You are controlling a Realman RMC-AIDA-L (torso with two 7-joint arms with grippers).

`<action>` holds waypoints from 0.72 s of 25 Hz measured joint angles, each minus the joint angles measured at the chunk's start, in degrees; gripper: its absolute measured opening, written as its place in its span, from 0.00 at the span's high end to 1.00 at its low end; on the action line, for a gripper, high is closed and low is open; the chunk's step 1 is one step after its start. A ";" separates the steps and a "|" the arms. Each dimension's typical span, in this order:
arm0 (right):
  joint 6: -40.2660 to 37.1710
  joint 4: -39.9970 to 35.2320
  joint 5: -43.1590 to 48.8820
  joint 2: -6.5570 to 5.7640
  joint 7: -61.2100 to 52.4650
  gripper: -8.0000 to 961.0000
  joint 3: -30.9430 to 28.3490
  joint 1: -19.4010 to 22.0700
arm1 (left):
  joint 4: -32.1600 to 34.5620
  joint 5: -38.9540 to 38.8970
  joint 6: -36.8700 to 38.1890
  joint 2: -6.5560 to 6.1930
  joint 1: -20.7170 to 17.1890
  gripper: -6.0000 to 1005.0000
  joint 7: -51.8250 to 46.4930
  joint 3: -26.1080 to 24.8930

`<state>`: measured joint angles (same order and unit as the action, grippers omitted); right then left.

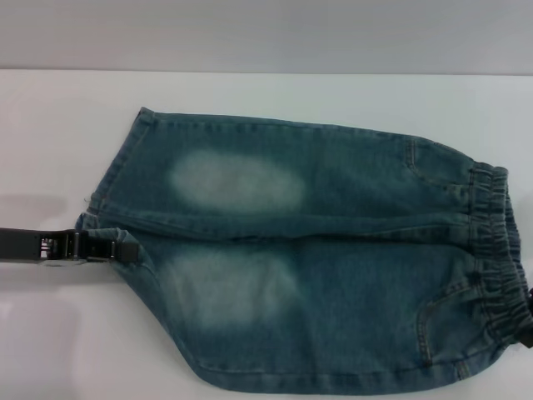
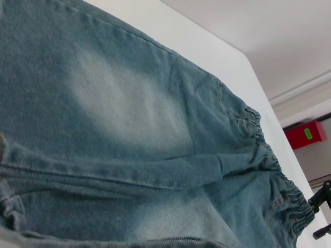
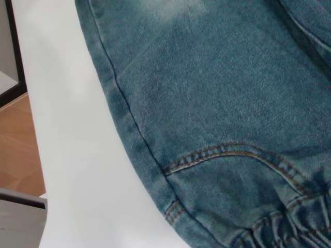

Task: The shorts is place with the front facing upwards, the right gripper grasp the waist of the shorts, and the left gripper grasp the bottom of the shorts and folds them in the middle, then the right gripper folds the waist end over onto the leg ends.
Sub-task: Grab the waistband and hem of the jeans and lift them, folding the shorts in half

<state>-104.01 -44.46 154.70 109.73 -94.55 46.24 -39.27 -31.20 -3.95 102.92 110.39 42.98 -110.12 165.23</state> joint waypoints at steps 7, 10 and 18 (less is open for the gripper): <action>0.05 0.00 0.05 -0.04 0.73 0.85 -0.47 0.58 | 0.00 -0.12 0.02 0.00 0.00 0.88 0.00 0.00; 0.05 -0.01 0.02 -0.04 1.20 0.94 -0.56 0.95 | 0.00 -0.97 0.18 -0.05 0.00 0.88 -0.01 0.00; 1.86 -0.02 -1.37 -0.49 4.78 0.98 -9.62 3.06 | -1.64 -8.80 -0.14 -0.80 -0.92 0.88 -1.06 0.00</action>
<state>-102.15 -44.48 153.33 109.24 -89.77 36.62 -36.21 -32.83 -12.75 102.77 109.59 42.06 -111.18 165.24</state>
